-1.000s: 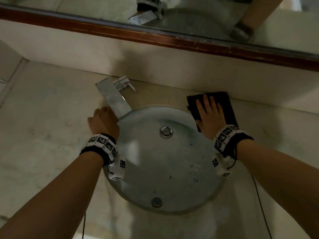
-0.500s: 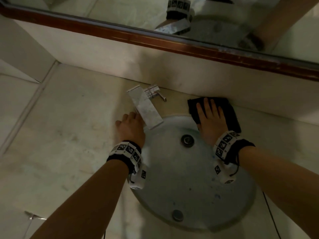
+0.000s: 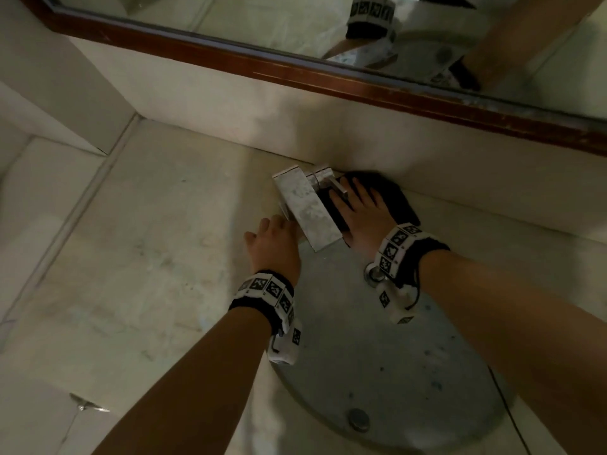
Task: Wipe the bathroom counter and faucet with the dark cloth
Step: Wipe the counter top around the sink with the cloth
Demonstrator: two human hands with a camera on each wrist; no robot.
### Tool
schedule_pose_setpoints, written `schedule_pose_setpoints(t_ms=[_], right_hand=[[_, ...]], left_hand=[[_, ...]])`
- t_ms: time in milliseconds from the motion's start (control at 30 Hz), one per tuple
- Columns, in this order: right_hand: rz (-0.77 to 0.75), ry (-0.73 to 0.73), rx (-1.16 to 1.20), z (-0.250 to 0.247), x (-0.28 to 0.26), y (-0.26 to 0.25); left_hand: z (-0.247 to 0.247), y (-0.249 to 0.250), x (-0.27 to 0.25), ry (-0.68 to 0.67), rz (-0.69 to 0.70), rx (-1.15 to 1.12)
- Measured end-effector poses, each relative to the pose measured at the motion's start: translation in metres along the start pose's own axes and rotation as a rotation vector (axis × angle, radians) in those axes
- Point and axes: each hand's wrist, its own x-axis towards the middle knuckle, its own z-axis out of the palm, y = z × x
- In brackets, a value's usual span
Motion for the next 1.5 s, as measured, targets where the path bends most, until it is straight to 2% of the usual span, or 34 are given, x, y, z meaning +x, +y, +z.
schedule_pose_setpoints(t_ms=[133,267,400,533,600,800,967,1100,1167,1267,1367,1500], right_hand=[[-0.015,0.015,0.046,0.001,-0.006,0.008],[0.026,0.054,0.087,0.009,-0.035,0.024],[0.118,0.07,0.13,0.023,-0.08,0.055],[0.224,0.013,0.161,0.031,-0.124,0.088],[0.277,-0.016,0.164,0.036,-0.148,0.104],[0.474,-0.069,0.251,0.053,-0.231,0.157],[0.593,-0.125,0.291,0.058,-0.275,0.187],[0.627,-0.145,0.364,0.041,-0.287,0.196],[0.695,-0.101,0.339,0.032,-0.29,0.198],[0.772,-0.128,0.355,0.031,-0.291,0.194],[0.749,-0.096,0.449,0.04,-0.285,0.191],[0.713,-0.044,0.462,0.036,-0.257,0.182]], left_hand=[[0.0,0.0,-0.002,0.004,-0.02,0.014],[0.0,0.005,-0.003,0.005,-0.062,0.037],[-0.001,0.017,-0.007,-0.072,-0.136,0.02],[-0.001,0.036,-0.026,-0.169,-0.159,0.08],[0.001,0.055,-0.04,-0.206,-0.124,0.073],[0.014,0.135,-0.071,-0.258,0.104,0.048],[0.008,0.186,-0.066,-0.212,0.245,0.027],[-0.003,0.208,-0.05,-0.217,0.287,0.017],[-0.007,0.215,-0.04,-0.262,0.293,0.012],[-0.007,0.222,-0.027,-0.347,0.296,0.042],[-0.003,0.221,-0.023,-0.321,0.347,0.064],[-0.002,0.217,-0.021,-0.283,0.388,0.057]])
